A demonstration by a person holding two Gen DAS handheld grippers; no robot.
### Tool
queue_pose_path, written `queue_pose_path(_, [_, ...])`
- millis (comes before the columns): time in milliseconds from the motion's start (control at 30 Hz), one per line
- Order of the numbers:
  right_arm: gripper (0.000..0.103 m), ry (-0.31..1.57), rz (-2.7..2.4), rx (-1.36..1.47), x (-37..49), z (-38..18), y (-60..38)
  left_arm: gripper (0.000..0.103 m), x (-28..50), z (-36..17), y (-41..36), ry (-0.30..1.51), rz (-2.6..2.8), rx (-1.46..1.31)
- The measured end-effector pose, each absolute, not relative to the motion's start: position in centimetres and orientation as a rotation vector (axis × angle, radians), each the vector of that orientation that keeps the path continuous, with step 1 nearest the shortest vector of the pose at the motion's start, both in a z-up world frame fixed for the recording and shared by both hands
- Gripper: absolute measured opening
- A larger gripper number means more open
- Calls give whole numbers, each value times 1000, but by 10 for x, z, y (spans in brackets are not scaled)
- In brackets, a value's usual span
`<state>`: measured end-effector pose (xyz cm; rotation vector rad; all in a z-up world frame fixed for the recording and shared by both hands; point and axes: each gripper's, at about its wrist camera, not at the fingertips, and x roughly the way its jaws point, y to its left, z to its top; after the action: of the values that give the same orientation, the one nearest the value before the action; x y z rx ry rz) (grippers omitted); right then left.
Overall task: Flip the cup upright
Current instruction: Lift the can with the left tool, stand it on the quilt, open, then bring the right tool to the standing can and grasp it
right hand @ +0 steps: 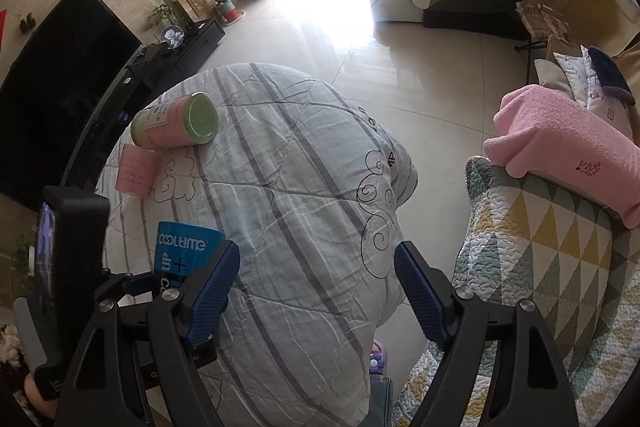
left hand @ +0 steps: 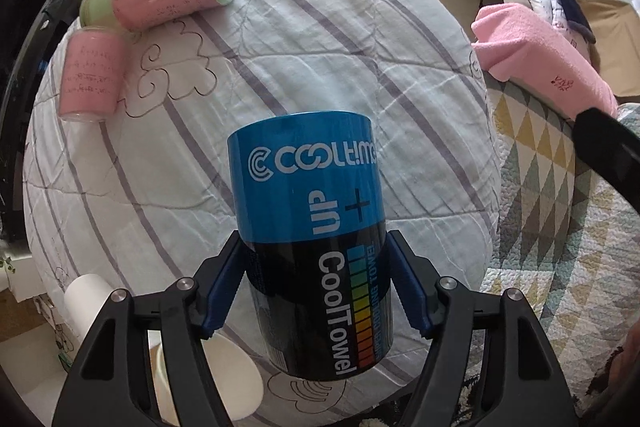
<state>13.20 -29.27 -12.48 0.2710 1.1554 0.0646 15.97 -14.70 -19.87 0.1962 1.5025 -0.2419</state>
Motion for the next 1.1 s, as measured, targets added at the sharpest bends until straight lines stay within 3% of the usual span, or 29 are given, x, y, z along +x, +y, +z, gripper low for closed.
queue_pose_path(133, [81,1176,55,264,128,-132,-296,74,153,-219,-153,1534,-219,201])
queue_pose_path(200, [81,1174,49,266,125,-132,-300,84,150,-218,-151,1526,-219,167])
queue_pose_path(367, [81,1167,39,270,120,-127,-305,94,146,-202,-145,1479,-197,156])
queue_pose_path(833, [81,1134,22,267,104,-99,-281,100,129,-112,-85,1271,-199,128])
queue_pose_path(1100, [81,1191,18,246,98,-109,-245,100,120,-98,-46,1221,-212,104])
